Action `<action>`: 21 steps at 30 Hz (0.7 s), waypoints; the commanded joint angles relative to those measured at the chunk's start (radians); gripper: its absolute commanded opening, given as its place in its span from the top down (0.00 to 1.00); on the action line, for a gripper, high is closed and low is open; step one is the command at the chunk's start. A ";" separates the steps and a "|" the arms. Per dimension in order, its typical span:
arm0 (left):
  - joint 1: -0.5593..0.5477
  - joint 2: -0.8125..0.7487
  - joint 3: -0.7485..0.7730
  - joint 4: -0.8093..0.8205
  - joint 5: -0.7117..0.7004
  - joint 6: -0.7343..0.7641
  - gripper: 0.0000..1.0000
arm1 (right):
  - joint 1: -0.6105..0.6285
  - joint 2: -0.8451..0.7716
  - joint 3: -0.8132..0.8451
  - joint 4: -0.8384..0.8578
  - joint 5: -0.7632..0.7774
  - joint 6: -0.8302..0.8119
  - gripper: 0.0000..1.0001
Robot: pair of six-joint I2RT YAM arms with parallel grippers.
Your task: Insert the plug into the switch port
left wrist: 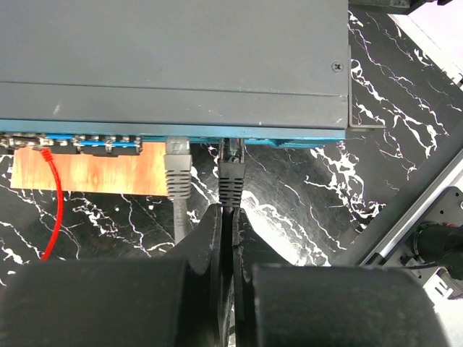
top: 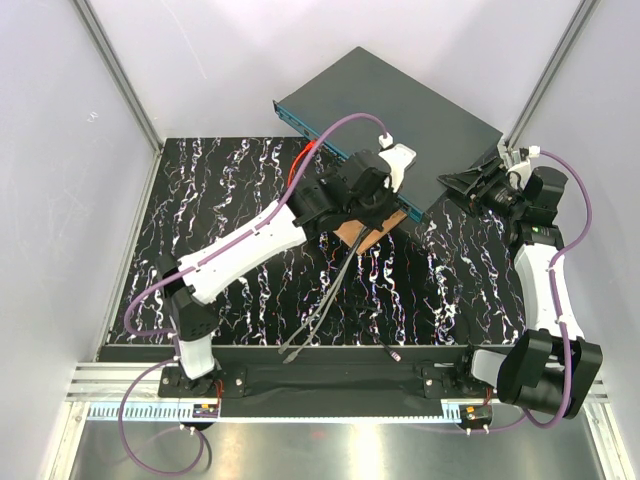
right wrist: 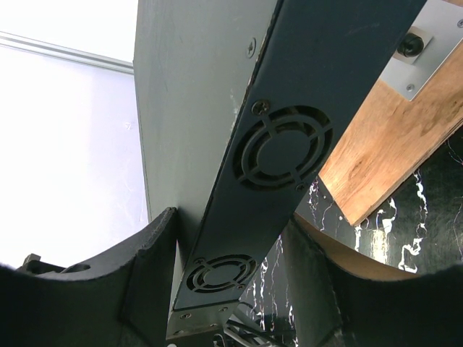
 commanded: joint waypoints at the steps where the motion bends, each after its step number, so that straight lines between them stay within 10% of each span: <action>1: -0.005 0.039 0.082 0.159 -0.021 -0.028 1.00 | 0.053 -0.023 0.019 0.093 -0.020 -0.045 1.00; 21: 0.009 0.119 0.148 0.317 0.027 0.000 1.00 | 0.097 -0.064 -0.067 0.123 0.003 -0.022 1.00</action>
